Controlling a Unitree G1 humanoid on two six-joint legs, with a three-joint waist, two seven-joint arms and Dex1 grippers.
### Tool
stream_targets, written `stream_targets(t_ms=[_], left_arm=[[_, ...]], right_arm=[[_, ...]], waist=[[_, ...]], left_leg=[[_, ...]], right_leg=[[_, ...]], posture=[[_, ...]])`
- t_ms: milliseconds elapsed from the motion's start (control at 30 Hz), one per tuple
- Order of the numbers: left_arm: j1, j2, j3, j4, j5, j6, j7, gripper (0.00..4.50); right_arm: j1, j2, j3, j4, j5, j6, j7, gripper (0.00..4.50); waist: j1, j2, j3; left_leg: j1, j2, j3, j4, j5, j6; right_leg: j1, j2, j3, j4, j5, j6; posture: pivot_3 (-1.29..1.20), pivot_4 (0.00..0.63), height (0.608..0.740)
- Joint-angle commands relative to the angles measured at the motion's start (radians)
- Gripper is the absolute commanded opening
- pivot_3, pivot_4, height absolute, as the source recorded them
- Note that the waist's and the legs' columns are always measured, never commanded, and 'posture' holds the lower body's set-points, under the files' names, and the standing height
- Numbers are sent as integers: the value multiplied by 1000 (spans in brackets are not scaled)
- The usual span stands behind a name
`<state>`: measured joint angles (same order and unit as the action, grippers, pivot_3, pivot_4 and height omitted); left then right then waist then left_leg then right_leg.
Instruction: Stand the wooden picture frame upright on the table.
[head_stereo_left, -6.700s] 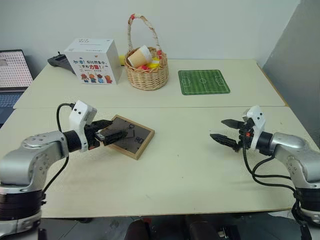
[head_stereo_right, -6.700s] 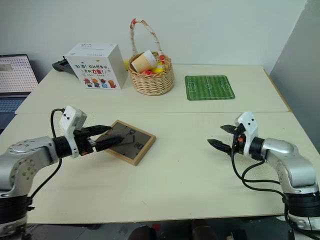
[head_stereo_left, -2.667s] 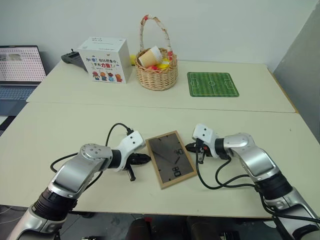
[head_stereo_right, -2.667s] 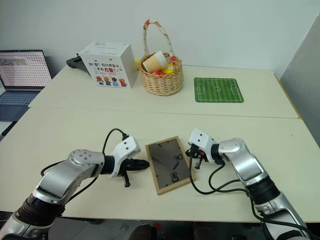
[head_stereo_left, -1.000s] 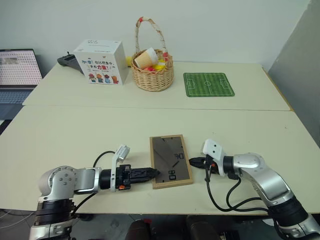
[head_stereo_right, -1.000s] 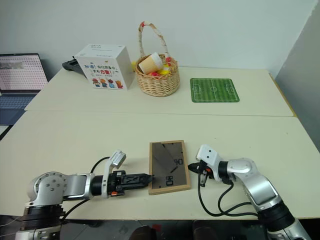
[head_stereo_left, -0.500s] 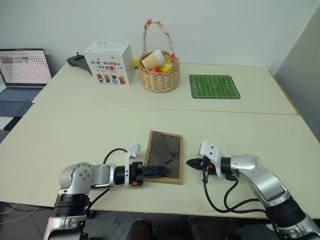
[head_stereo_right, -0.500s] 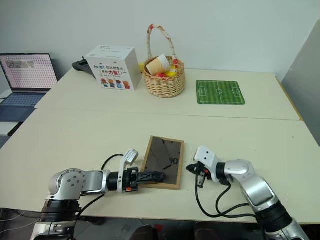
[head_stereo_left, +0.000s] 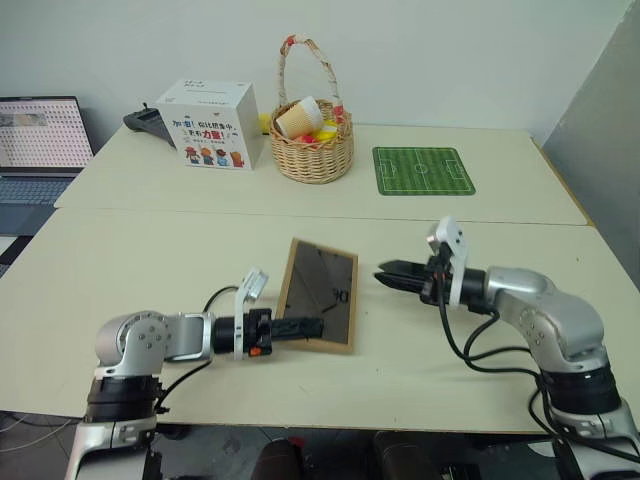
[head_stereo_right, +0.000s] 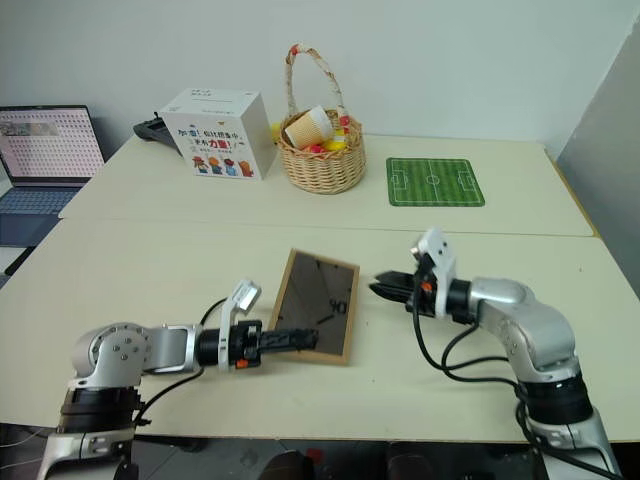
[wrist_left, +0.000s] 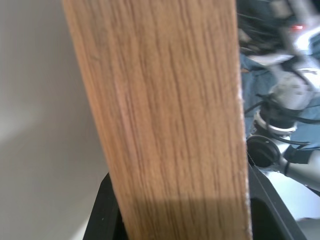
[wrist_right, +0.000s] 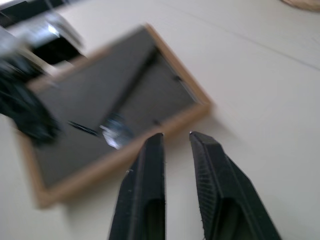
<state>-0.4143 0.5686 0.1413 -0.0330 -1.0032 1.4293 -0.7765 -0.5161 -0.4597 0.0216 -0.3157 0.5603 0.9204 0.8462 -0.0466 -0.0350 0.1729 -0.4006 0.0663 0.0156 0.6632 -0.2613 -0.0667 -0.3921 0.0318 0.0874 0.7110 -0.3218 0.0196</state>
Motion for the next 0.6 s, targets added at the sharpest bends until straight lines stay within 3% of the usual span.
stream_targets(t_ms=[33,400,600], left_arm=[[-63,44,-43,-68,24,-102,-99,1280],[-103,61,-55,-139,18,-184,-146,1280],[-78,55,-39,-163,11,-181,-120,1280]], right_arm=[[-78,24,-22,34,85,63,0,1942],[-265,118,118,204,36,-19,29,4442],[-284,169,85,116,161,72,31,4442]], waist=[[0,0,0],[-2,1,1],[-4,1,1]], left_leg=[[0,0,0,0,0,0],[-2,0,0,-2,0,0],[-3,0,-1,-1,0,0]], right_leg=[[1,0,0,-1,0,0],[0,-2,-1,-6,0,0],[0,-2,-2,-6,0,0]], posture=[[0,150,740],[0,150,740],[0,150,740]])
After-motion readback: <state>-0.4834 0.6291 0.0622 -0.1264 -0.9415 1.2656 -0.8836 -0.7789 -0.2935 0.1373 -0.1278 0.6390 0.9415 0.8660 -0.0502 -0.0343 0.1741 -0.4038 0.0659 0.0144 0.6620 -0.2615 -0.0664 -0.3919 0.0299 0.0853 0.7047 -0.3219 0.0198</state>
